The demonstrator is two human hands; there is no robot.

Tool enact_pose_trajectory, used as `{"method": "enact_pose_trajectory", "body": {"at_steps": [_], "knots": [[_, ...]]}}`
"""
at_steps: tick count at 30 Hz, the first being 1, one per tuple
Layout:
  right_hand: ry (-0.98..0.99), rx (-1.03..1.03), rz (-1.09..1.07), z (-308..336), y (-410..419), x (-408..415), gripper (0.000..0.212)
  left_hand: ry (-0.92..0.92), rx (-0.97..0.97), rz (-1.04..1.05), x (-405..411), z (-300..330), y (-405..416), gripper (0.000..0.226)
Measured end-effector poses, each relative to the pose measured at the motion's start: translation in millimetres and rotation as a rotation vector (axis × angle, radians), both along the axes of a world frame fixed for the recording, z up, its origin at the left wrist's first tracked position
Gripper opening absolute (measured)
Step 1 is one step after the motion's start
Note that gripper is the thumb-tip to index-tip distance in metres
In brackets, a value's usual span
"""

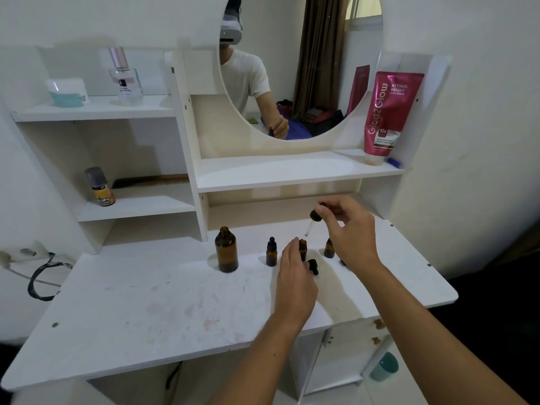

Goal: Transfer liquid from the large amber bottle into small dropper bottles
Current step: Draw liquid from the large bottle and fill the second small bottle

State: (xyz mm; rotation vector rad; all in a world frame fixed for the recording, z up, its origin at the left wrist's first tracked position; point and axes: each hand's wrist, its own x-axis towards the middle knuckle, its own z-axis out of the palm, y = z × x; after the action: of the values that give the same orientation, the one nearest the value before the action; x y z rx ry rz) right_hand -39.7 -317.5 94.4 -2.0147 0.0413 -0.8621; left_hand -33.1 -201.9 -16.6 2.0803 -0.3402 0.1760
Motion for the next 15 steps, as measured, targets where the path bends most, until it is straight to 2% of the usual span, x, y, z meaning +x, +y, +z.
{"method": "enact_pose_trajectory", "body": {"at_steps": [5, 10, 15], "knots": [[0.036, -0.061, 0.031, -5.9, -1.2, 5.1, 0.007, 0.036, -0.01, 0.037, 17.5, -3.0, -8.3, 0.053], [0.069, -0.1, 0.046, -15.7, 1.2, 11.5, 0.002, 0.03, -0.099, 0.057, 24.7, -3.7, -8.9, 0.023], [0.092, -0.09, 0.055, -17.6, 3.7, 12.4, 0.004, 0.045, -0.123, 0.044, 27.7, -8.9, -9.5, 0.018]]}}
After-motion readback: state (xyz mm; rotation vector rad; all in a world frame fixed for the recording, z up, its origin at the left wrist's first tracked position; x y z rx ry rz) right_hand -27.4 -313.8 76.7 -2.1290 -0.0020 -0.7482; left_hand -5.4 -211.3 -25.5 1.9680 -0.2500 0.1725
